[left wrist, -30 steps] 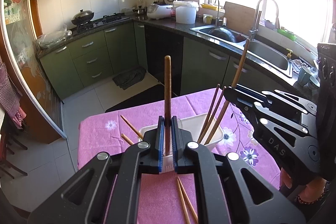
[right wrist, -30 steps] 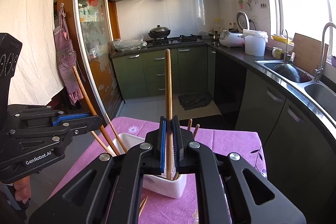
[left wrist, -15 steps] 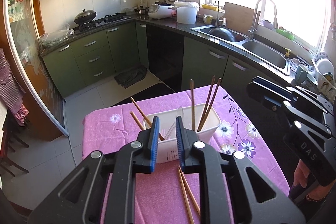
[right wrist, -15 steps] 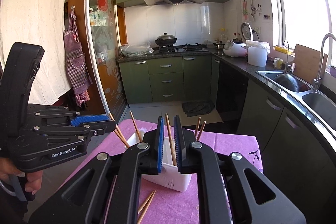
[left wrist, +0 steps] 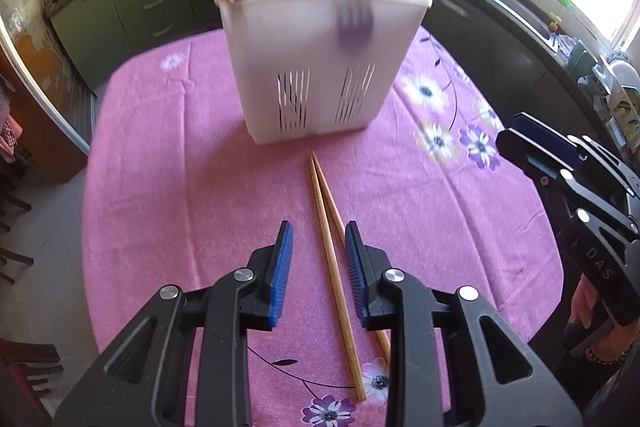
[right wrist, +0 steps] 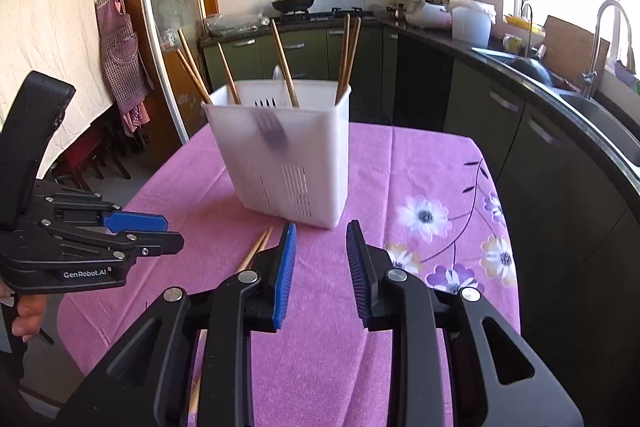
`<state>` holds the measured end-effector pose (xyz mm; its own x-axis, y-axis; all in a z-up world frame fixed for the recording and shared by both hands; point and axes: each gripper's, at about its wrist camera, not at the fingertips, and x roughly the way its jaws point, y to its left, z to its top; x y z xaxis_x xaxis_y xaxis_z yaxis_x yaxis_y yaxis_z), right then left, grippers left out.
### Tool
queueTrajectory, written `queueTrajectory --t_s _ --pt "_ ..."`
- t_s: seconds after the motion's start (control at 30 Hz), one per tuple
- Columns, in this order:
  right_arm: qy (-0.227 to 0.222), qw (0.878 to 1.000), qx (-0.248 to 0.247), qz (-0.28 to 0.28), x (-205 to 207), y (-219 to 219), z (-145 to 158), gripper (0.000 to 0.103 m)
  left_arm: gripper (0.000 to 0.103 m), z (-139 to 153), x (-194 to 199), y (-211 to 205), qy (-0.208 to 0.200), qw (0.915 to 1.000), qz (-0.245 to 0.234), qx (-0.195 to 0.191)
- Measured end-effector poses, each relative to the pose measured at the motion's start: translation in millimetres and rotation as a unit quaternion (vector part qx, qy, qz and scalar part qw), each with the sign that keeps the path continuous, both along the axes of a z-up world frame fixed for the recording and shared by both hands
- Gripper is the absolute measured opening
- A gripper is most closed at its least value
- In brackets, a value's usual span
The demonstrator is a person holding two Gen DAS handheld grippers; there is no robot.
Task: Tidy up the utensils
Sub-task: 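Move both grippers back toward the last two chopsticks on the table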
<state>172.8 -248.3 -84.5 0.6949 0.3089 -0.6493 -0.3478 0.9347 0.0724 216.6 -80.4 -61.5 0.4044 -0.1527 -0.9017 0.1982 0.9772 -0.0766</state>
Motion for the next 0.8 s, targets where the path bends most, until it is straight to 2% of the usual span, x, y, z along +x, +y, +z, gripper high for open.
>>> queueTrajectory --t_s 0.1,0.23,0.8 --pt "0.012 1.0 -0.007 -0.004 -0.3 -3.6 -12.9 0.026 0.024 -25.2 6.5 -5.5 0.019 0.9997 0.005 0.014" --pt "0.023 1.0 -0.005 -0.003 2.2 -6.4 -20.8 0.03 0.023 -41.7 12.7 -12.2 0.032 0.9993 0.008 0.015" --pt "0.041 0.999 0.019 0.001 13.4 -13.3 -20.7 0.03 0.012 -60.7 22.0 -28.8 0.043 0.9979 0.007 0.047"
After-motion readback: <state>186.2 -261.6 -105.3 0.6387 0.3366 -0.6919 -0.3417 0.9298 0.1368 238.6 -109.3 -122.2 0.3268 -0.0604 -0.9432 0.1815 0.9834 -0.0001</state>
